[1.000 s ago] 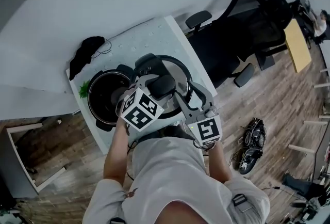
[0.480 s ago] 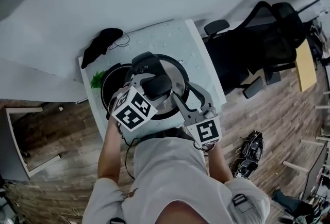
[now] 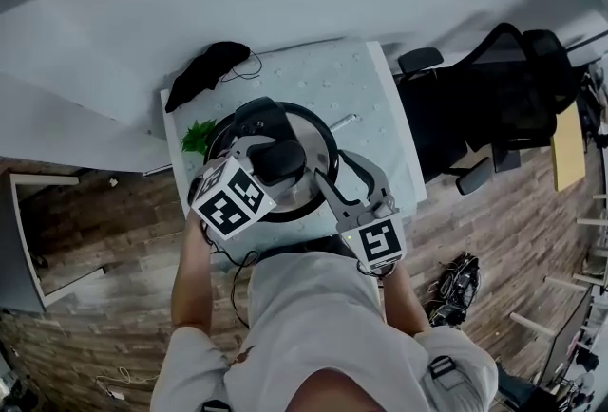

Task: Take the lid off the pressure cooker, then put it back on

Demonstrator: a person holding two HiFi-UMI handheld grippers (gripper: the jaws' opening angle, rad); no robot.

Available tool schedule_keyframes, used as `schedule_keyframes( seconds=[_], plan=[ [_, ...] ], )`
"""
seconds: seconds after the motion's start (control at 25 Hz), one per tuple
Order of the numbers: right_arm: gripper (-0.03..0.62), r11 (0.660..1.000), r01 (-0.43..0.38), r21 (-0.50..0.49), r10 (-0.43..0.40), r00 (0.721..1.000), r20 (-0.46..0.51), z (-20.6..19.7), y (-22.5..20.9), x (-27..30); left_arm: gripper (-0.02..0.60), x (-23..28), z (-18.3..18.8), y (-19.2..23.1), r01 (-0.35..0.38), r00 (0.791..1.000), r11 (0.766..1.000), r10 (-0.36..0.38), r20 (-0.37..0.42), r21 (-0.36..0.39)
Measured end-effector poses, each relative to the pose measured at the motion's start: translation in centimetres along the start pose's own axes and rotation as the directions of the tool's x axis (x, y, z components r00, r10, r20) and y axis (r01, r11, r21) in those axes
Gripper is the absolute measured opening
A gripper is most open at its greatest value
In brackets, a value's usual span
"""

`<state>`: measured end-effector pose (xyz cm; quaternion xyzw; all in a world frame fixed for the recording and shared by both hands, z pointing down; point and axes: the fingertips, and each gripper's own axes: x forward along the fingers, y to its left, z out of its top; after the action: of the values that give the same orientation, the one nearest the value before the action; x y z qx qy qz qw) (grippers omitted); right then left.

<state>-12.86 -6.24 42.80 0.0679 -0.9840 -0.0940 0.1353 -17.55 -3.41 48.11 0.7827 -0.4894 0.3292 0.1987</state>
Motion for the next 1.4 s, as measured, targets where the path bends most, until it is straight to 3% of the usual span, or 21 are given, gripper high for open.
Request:
schedule_keyframes(
  seconds=[0.84, 1.16, 1.4],
  plan=[
    [0.192, 0.999, -0.055, 0.002, 0.055, 0.998, -0.032, 0.5, 3.7, 4.3, 0.275, -0.6, -6.4, 2.3, 0.098, 0.994, 0.995, -0.100, -0.043, -0.030],
    [0.192, 0.998, -0.058, -0.010, 0.058, 0.998, -0.033, 0.6, 3.8, 4.6, 0.275, 0.6, -7.1, 1.9, 0.056, 0.997, 0.998, -0.057, -0.059, -0.022],
    [0.192, 0.998, -0.061, 0.001, 0.061, 0.998, -0.030, 0.4, 3.8, 4.5, 0.275, 0.9, -7.1, 2.0, 0.014, 0.999, 0.996, -0.018, -0.048, -0.083]
  ],
)
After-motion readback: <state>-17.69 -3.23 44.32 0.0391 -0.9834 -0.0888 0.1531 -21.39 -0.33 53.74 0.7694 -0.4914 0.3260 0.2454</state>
